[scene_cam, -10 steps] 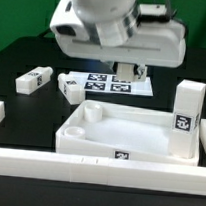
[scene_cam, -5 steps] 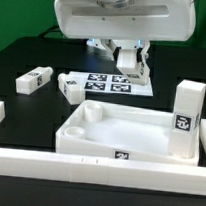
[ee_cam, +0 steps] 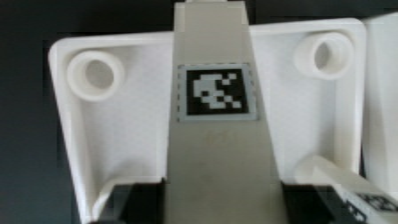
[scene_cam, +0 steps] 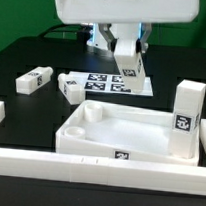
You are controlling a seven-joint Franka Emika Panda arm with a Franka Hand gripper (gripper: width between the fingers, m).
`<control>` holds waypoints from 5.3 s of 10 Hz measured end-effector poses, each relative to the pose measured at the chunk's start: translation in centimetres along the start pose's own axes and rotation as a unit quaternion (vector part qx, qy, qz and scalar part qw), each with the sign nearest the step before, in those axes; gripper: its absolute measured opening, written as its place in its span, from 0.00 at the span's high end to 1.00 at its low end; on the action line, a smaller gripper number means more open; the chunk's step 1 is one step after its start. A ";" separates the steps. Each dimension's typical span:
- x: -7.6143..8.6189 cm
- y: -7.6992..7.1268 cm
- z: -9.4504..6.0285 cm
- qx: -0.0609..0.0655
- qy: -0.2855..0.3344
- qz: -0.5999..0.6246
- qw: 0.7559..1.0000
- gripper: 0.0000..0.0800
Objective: Assemble desk
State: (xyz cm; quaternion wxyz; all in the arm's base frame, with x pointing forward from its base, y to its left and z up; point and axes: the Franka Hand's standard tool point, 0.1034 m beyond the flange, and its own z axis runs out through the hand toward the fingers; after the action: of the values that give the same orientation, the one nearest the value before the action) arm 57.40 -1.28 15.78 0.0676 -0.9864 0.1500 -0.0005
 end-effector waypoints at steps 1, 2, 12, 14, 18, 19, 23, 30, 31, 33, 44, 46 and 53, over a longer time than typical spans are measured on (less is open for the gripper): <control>0.9 -0.1 -0.5 0.002 0.030 -0.002 1.000 0.64; 1.2 -0.2 -0.2 0.001 0.077 -0.006 0.997 0.64; 3.5 -0.1 -0.4 -0.013 0.312 -0.032 0.950 0.64; 4.0 1.1 0.3 -0.030 0.311 -0.052 0.948 0.64; 4.6 3.8 0.1 -0.049 0.310 -0.063 0.947 0.64; 4.6 3.8 0.1 -0.049 0.309 -0.063 0.948 0.64; 4.6 4.8 0.7 -0.061 0.301 -0.080 0.948 0.64; 4.7 5.3 1.0 -0.065 0.295 -0.085 0.949 0.64; 4.6 5.0 1.3 -0.065 0.293 -0.088 0.950 0.64; 4.5 4.6 1.6 -0.065 0.292 -0.092 0.950 0.64; 4.4 4.9 3.1 -0.075 0.315 -0.099 0.941 0.64; 4.4 4.9 3.1 -0.075 0.314 -0.099 0.941 0.23; 5.3 6.2 -0.1 -0.071 0.299 -0.095 0.947 0.19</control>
Offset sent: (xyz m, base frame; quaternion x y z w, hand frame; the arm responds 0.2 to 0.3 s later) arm 0.0000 0.0000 0.0000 0.0000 0.1296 0.0000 0.9916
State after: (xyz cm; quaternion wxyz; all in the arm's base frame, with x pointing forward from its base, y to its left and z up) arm 60.68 -8.74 14.93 -0.0513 -0.9528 0.0690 -0.2913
